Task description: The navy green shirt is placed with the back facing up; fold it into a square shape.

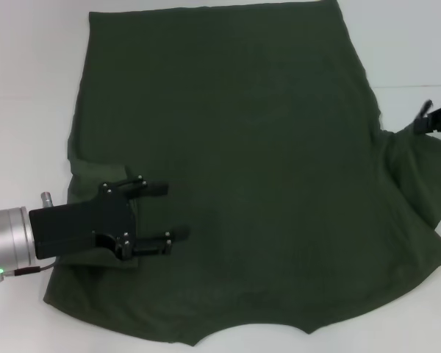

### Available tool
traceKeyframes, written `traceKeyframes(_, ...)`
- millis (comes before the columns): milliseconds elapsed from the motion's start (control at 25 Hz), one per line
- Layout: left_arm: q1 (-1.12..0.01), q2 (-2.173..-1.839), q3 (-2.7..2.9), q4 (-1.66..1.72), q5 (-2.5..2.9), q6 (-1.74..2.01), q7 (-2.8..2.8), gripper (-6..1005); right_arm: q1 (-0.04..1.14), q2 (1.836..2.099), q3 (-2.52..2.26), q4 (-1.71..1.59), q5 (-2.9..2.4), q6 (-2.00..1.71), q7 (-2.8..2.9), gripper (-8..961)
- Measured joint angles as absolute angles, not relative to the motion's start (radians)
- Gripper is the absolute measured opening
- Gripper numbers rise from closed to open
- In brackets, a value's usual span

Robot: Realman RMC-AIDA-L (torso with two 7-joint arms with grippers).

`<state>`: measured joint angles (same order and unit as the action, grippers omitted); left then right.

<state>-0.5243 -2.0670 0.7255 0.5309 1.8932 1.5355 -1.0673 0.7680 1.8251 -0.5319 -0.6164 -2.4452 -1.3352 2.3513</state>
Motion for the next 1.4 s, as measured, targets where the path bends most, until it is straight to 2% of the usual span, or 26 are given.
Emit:
traceKeyframes(600,-0.525,-2.067,0.723,0.538,1.891,1.535,-1.069,848,0.854,1.858,-0.714,-0.607,-2.449,-1.341,2.358,10)
traceKeyframes(1040,-0.524,-2.065,0.722,0.539,1.891,1.546,-1.069,848,0.889,1.859,-0.755,-0.606,-2.45,-1.353,2.364,10)
traceKeyframes(1400,-0.522,-2.065,0.722,0.538,1.891,1.555,-1.067,848,0.886,1.813,-0.729,-0.607,-2.447,-1.342,2.399,9)
